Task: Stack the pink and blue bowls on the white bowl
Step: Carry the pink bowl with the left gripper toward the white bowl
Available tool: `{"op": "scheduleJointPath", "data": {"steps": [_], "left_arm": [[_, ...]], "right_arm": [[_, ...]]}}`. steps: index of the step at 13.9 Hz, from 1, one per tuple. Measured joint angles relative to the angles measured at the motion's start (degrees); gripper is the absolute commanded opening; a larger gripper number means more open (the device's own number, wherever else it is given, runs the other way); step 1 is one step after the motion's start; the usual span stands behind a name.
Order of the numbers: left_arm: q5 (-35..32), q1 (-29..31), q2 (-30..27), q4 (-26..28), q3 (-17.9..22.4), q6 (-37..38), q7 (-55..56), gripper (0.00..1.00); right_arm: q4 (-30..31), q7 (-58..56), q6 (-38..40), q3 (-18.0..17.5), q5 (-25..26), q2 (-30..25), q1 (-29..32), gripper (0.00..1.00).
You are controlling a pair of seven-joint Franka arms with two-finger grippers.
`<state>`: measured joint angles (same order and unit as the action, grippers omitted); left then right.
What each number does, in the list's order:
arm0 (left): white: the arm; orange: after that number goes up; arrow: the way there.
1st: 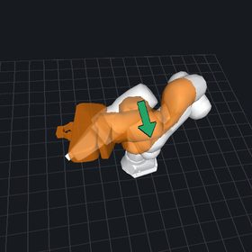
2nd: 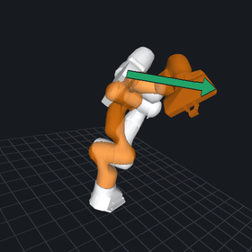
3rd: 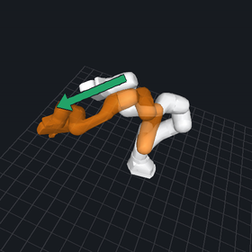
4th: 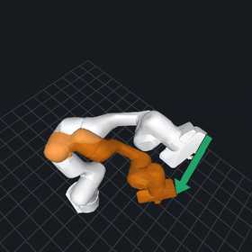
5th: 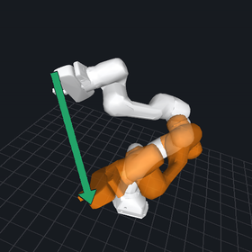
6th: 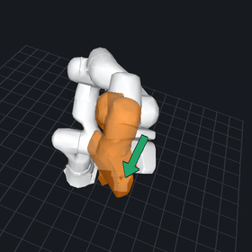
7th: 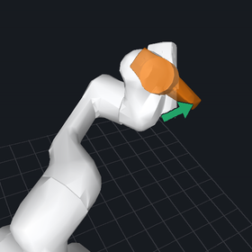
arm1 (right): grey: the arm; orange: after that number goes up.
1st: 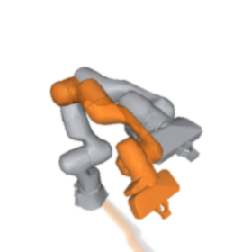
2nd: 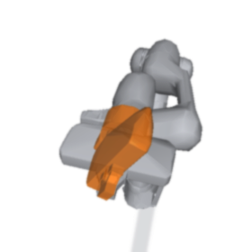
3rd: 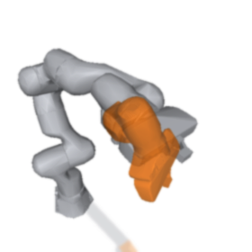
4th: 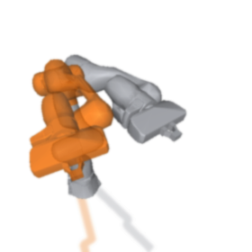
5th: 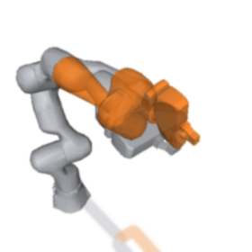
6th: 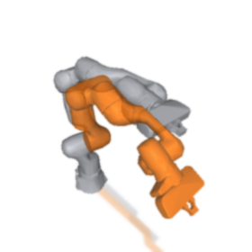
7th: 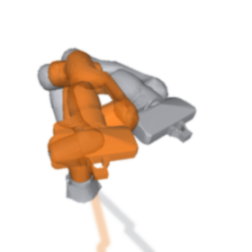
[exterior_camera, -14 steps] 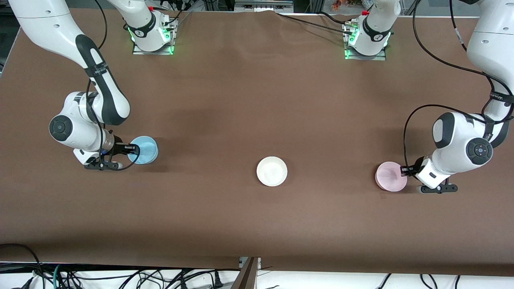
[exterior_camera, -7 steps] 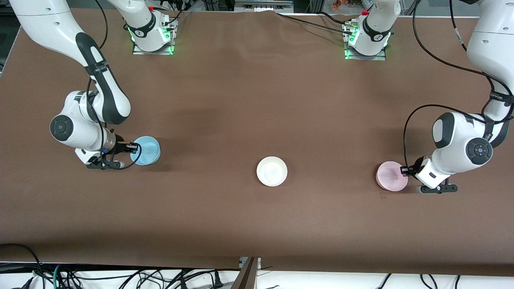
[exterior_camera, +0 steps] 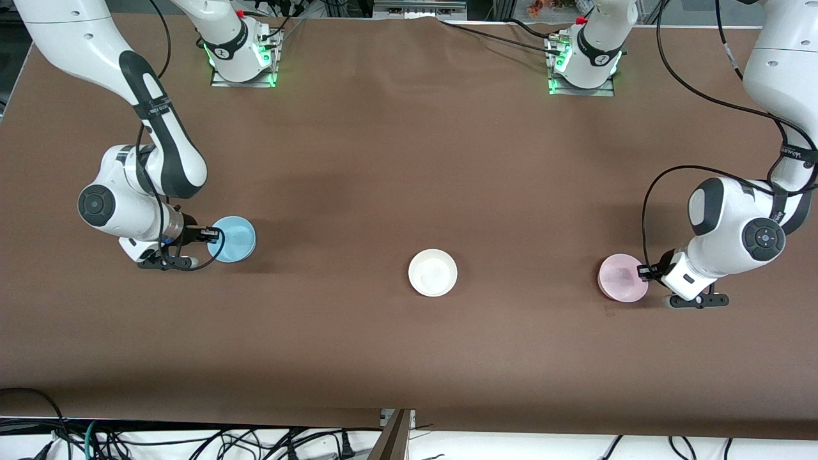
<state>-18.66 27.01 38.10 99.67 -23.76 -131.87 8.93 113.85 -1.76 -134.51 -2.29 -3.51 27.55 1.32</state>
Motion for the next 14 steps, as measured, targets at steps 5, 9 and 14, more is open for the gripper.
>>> {"op": "scheduleJointPath", "data": {"steps": [5, 9, 14], "left_arm": [[0.01, -0.19, -0.16, -0.13, -4.64, -0.39, 10.01, 0.00], [0.01, -1.91, -0.23, -0.81, -9.28, -0.65, 21.84, 0.00], [0.01, -8.58, -0.26, -1.47, -11.62, -0.83, 38.23, 0.00]], "right_arm": [[-0.66, -0.08, 0.15, -0.30, 0.00, -0.27, 0.00, 0.00], [-1.14, -0.12, 0.23, -1.05, 0.00, -1.28, -0.02, 0.00], [-3.84, -0.11, 4.82, -2.19, 0.00, -2.05, -0.06, 0.00]]}}
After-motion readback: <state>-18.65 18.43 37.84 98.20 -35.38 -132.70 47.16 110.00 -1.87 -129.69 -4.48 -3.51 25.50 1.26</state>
